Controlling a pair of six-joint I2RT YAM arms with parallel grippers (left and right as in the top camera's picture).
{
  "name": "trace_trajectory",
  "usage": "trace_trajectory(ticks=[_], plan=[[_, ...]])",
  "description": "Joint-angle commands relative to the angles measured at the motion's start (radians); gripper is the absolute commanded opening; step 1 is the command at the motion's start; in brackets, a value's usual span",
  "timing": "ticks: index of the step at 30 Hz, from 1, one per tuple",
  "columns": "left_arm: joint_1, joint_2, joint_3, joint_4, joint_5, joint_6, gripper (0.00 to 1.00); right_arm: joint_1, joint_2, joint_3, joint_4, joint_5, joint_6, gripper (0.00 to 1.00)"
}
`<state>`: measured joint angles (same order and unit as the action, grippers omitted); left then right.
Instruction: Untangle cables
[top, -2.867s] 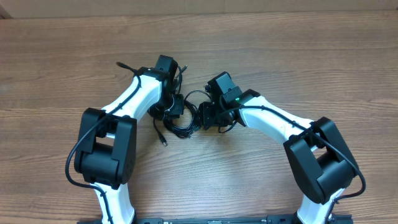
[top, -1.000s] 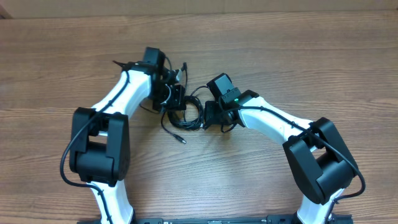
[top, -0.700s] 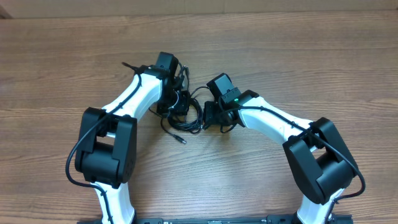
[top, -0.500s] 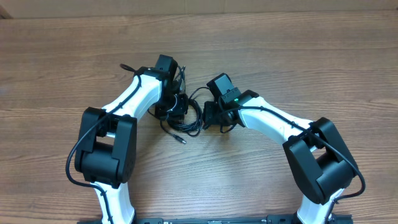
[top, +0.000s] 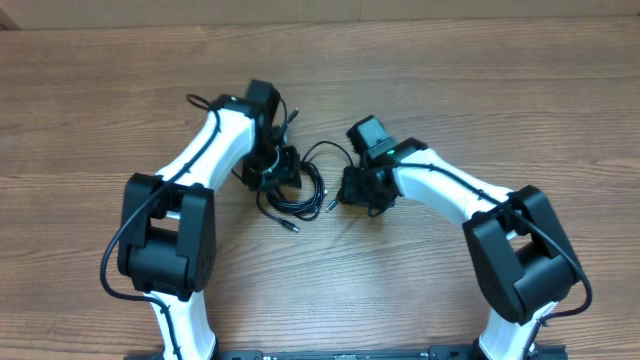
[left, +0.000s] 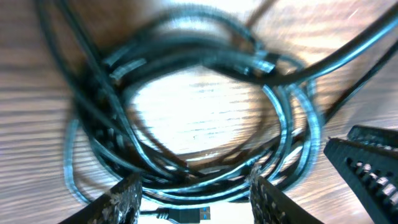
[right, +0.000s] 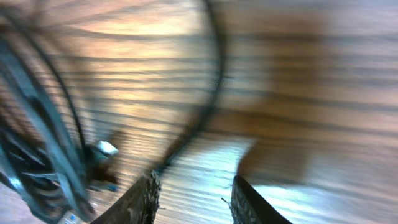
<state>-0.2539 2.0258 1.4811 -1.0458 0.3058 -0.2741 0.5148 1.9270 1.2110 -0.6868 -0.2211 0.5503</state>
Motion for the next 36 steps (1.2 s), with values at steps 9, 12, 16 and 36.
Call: trace_trajectory(ticks=[9,12,16,36], plan=[[0.034,0.009,0.023,-0.024,-0.214,-0.019,0.53,-0.015,-0.070,0.045,-0.044,-0.266,-0.035,0.43],[0.033,0.009,-0.013,0.022,-0.219,-0.023,0.49,0.014,-0.070,0.045,-0.029,-0.226,-0.026,0.38],[0.033,0.009,-0.061,0.080,-0.199,-0.034,0.42,0.053,-0.070,0.045,-0.022,-0.127,0.040,0.35],[0.031,0.009,-0.138,0.178,-0.043,-0.041,0.40,0.165,-0.068,-0.016,0.068,0.079,0.225,0.27]])
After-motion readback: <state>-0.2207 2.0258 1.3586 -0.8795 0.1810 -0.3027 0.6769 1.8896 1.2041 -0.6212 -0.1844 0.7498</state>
